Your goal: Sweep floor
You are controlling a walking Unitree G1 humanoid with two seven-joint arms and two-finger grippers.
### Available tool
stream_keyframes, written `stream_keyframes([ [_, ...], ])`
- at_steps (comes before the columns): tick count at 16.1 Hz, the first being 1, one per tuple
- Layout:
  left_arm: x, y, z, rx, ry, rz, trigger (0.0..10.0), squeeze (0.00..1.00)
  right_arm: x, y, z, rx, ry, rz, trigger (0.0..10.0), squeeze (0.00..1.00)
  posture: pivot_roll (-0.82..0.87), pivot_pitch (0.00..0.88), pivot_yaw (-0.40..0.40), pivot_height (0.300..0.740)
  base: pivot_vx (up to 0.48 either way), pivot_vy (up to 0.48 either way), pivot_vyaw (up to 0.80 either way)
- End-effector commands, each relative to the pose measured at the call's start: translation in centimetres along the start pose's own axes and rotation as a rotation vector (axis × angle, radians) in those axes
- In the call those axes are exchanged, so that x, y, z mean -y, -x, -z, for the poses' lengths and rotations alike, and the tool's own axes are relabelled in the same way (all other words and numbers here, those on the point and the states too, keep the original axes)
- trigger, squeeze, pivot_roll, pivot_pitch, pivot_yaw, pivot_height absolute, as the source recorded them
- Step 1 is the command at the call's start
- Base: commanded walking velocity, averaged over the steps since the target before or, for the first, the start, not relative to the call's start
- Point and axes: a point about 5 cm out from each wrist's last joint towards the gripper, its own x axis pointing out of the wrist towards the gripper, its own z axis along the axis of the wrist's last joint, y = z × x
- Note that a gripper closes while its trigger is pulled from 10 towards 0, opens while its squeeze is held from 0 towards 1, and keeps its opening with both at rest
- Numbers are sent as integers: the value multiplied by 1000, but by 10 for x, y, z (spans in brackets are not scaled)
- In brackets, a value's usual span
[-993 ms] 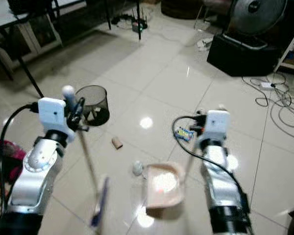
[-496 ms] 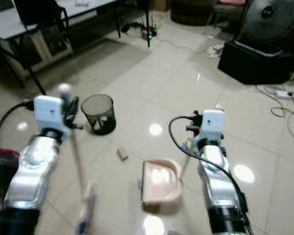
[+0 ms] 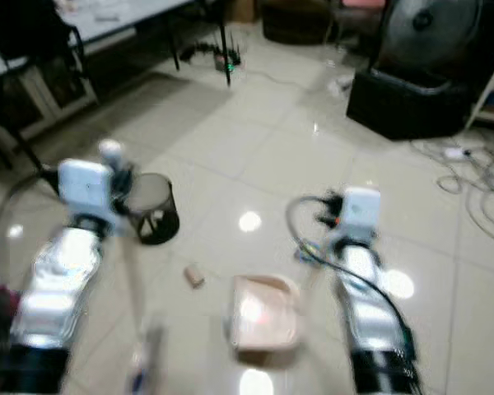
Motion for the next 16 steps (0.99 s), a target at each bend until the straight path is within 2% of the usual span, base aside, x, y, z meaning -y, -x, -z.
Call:
stream_keyframes([
  [1, -11, -1, -8, 34, -16, -24, 10000, 0, -7, -4, -15, 67, 9, -21, 10000, 0, -2, 0, 83, 740, 398, 0, 0],
  [5, -11, -2, -7, 32, -19, -18, 10000, 0, -3, -4, -15, 72, 31, -13, 10000, 0, -1, 0, 86, 740, 400, 0, 0],
  [10, -7, -1, -4, 10, -4, 8, 10000, 0, 10, -6, -10, 74, 163, 4, 10000, 0, 1, 13, 94, 740, 389, 0, 0],
  [13, -1, 1, 7, -13, 16, 42, 10000, 0, 19, -6, -3, 63, 212, 29, 10000, 0, 7, 38, 107, 740, 0, 0, 0],
  [16, -6, 3, 17, 13, 23, -21, 10000, 0, 25, -3, 2, 64, 338, 50, 10000, 0, -5, 92, 127, 740, 0, 0, 0],
])
